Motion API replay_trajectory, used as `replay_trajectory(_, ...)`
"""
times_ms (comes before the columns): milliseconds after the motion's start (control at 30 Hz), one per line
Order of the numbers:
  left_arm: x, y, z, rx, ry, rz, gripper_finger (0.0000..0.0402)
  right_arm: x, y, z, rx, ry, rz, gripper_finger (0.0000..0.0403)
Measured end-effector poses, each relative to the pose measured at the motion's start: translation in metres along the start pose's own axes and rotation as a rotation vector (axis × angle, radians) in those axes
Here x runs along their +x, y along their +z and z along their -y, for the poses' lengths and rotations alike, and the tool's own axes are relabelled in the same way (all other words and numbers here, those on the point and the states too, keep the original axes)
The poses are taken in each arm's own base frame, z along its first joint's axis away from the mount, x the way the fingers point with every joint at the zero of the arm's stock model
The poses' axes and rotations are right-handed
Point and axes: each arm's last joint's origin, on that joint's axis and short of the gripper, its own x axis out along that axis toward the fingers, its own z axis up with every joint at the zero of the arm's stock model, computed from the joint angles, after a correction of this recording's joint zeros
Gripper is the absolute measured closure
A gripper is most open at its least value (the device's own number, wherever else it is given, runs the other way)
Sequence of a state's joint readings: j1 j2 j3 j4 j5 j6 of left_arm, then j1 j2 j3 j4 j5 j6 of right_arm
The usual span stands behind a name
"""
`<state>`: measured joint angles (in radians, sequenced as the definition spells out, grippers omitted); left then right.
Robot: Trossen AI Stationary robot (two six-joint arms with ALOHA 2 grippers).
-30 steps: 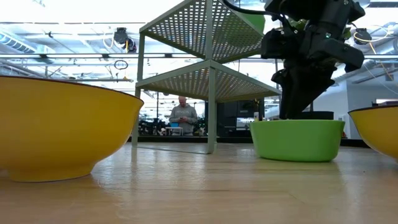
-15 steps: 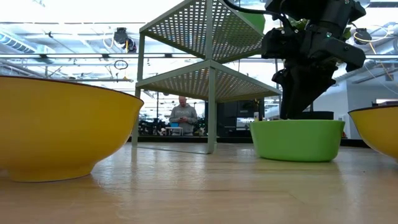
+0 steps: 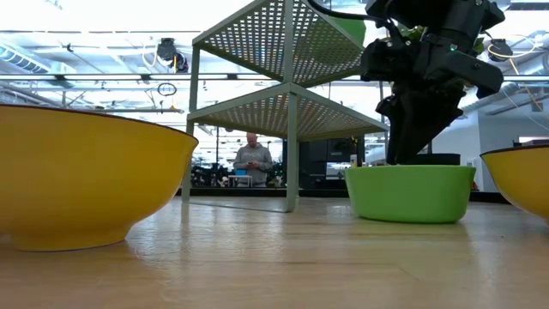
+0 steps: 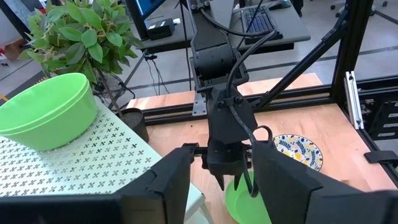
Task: Pick & Place Mini bowls
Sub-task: Stack the green bowl on the green bowls on the shelf
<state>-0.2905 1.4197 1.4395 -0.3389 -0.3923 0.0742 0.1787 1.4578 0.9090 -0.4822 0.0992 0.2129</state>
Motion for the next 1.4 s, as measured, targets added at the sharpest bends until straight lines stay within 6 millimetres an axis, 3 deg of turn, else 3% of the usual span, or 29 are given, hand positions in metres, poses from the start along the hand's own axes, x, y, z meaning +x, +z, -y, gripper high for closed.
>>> replay_trajectory(467,0.000,0.000,0.000,0.000,0.000,0.000,0.0247,0.008,-0.014,0.002,0.066,-0.012,-0.050,0.0303)
replay_trajectory(1400,0.000,0.000,0.000,0.000,0.000,0.000,0.0199,0.010,-0.016,0.002,0.070,-0.012,-0.049,0.0303)
